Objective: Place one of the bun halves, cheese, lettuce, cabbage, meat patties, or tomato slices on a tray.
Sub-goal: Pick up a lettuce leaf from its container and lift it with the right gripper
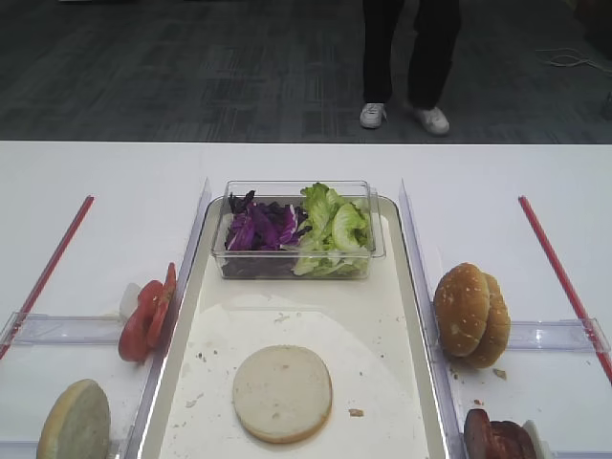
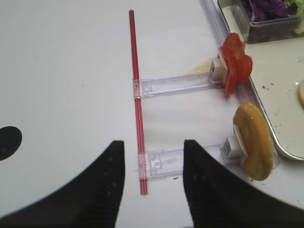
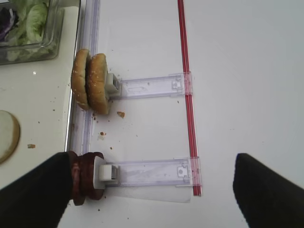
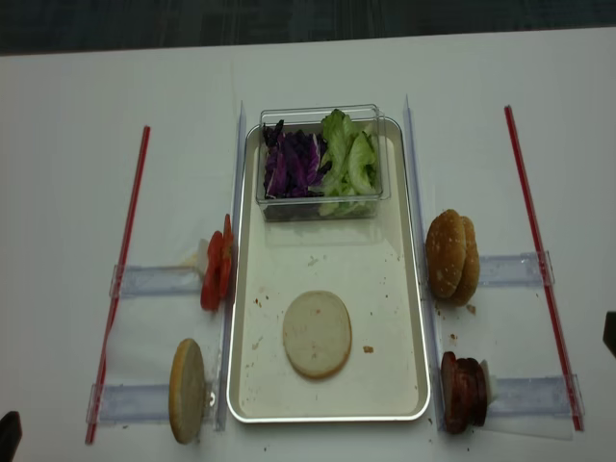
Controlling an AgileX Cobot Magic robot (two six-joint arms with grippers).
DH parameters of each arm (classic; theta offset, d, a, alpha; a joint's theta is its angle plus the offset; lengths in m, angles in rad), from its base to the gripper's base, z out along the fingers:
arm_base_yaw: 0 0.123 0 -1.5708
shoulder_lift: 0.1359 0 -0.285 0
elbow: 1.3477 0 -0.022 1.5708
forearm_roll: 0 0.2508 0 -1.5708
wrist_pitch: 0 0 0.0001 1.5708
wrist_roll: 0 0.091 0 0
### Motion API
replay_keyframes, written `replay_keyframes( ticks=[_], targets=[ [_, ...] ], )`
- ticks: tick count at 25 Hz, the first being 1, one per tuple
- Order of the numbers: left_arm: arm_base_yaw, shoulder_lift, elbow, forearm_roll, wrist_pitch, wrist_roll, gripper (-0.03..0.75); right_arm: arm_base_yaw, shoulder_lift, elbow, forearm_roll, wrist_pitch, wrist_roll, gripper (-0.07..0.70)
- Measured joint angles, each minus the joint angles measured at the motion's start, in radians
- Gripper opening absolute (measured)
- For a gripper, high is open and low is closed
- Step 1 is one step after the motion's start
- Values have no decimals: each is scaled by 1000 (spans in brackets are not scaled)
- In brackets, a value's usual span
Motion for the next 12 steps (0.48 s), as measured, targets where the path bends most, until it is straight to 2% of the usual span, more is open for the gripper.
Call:
replay_keyframes(
  ticks=[12],
  targets=[
    [0, 0, 0, 0, -1, 0, 305, 0, 515, -325, -2, -8, 0, 675]
  ],
)
